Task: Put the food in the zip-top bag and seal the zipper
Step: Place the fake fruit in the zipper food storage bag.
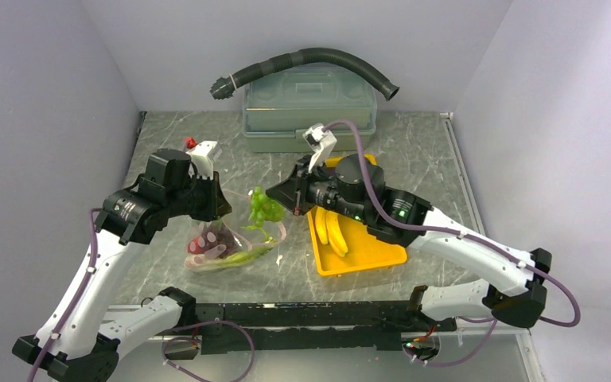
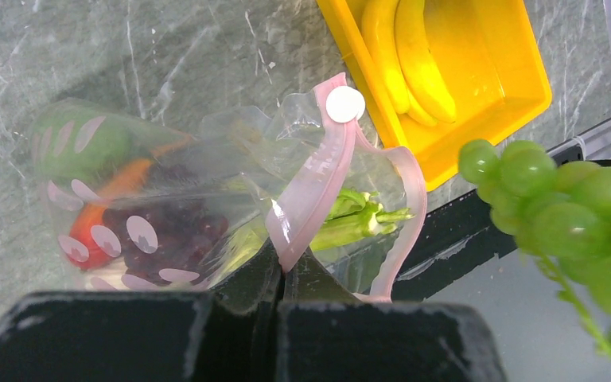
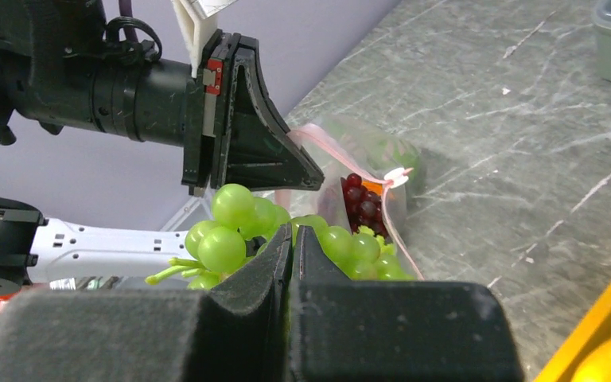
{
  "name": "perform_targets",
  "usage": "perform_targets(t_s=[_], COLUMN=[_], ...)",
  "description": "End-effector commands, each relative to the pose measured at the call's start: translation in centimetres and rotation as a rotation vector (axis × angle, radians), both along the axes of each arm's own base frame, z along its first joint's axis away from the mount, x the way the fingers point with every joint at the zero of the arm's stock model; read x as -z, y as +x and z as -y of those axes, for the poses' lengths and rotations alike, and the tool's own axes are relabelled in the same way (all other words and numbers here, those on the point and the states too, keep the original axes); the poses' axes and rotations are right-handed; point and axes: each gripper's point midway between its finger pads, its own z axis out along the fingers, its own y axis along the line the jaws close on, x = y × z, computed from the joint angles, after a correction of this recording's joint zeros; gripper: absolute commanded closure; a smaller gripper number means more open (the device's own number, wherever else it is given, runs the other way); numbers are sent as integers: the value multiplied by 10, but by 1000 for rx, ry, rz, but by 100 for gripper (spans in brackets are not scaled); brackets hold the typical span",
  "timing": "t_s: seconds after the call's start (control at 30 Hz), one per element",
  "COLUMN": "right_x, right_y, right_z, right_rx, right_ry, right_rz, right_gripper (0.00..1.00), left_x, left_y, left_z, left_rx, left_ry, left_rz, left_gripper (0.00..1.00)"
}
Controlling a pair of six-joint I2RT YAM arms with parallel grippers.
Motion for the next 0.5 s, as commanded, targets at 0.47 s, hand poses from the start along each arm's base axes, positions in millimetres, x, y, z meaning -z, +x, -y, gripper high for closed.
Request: perform_targets(t_s=[0.47], right_x=[27], right_y=[17], right_z=[-64], right_rx=[-11], right_ry=[36], right_rz=[-87], right_gripper=[100], left_x=[-26], left_y=[-9], left_z=[4], left_rx=[26], left_ry=[-63], left_rz=[55], left_gripper=[100])
